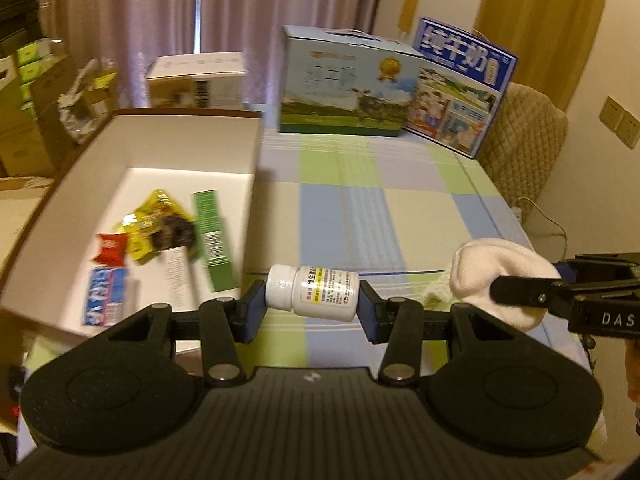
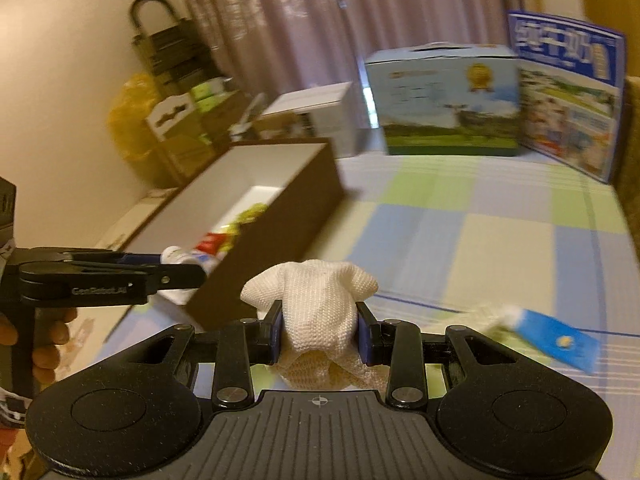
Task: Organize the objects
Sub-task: 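Carry pill bottle and white glove toward the brown box, then lower pill bottle with left tool while right tool drops glove into box, then withdraw both tools from the box toward the blister pack and blue tube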
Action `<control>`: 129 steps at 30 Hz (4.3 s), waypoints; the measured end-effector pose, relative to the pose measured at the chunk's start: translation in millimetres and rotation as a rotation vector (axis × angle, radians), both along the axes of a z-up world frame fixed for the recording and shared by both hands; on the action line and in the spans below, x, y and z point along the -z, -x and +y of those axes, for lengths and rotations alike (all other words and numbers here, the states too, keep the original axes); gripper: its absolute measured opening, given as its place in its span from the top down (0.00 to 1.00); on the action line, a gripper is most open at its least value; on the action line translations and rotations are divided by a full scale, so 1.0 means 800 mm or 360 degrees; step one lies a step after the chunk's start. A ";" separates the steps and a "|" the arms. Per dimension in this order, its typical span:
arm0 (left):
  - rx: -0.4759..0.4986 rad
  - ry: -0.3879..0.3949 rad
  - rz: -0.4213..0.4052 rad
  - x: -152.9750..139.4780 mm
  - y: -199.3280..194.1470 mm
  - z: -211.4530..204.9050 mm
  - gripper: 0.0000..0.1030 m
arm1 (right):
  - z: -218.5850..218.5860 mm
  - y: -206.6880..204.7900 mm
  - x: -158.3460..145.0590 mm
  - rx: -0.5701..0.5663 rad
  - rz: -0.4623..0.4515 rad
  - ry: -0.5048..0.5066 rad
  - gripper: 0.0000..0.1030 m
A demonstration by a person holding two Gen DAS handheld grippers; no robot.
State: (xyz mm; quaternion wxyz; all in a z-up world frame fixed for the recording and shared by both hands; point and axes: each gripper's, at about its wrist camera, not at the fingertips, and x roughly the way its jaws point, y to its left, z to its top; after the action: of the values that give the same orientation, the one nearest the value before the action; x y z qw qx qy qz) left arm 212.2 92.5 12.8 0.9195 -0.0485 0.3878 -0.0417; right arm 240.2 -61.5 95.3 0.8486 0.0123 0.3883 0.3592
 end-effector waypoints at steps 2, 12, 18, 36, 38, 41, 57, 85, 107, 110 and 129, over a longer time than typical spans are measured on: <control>-0.0030 -0.0005 -0.0005 -0.004 0.008 0.018 0.59 | 0.024 0.006 0.000 -0.0046 0.0007 -0.0015 0.69; -0.0132 -0.0064 -0.0052 -0.027 0.022 0.110 0.59 | 0.142 0.011 -0.004 -0.0170 -0.0013 -0.0072 0.69; -0.0141 -0.0099 -0.0066 -0.031 0.004 0.159 0.59 | 0.201 -0.005 0.001 -0.0164 -0.0035 -0.0047 0.69; -0.0002 -0.0155 -0.0001 0.002 -0.141 0.219 0.59 | 0.295 -0.129 0.020 0.0045 -0.0059 0.0093 0.69; 0.0010 -0.0153 0.0016 0.007 -0.161 0.222 0.59 | 0.301 -0.147 0.023 0.0072 -0.0044 0.0100 0.69; 0.0028 -0.0164 0.0036 0.016 -0.189 0.225 0.58 | 0.309 -0.174 0.031 0.0110 -0.0038 0.0125 0.69; 0.0083 -0.0204 0.0114 0.056 -0.273 0.239 0.59 | 0.336 -0.255 0.064 0.0217 0.0016 0.0123 0.66; 0.0102 -0.0206 0.0034 0.056 -0.298 0.241 0.34 | 0.329 -0.245 0.066 0.0198 -0.0061 0.0187 0.51; -0.0069 -0.0103 0.0032 0.005 -0.187 0.258 0.12 | 0.300 -0.151 0.036 0.0062 -0.0084 0.0183 0.43; -0.0093 -0.0094 0.0021 -0.003 -0.167 0.255 0.12 | 0.292 -0.138 0.031 0.0071 -0.0088 0.0180 0.43; -0.0092 -0.0039 0.0023 -0.023 -0.045 0.211 0.12 | 0.224 -0.044 0.002 0.0103 -0.0081 0.0128 0.43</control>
State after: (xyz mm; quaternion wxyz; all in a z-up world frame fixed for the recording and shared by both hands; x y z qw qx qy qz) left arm 247.9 261.5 31.0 0.9181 -0.0486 0.3933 -0.0099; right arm 275.1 117.6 93.8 0.8691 -0.0183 0.3802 0.3159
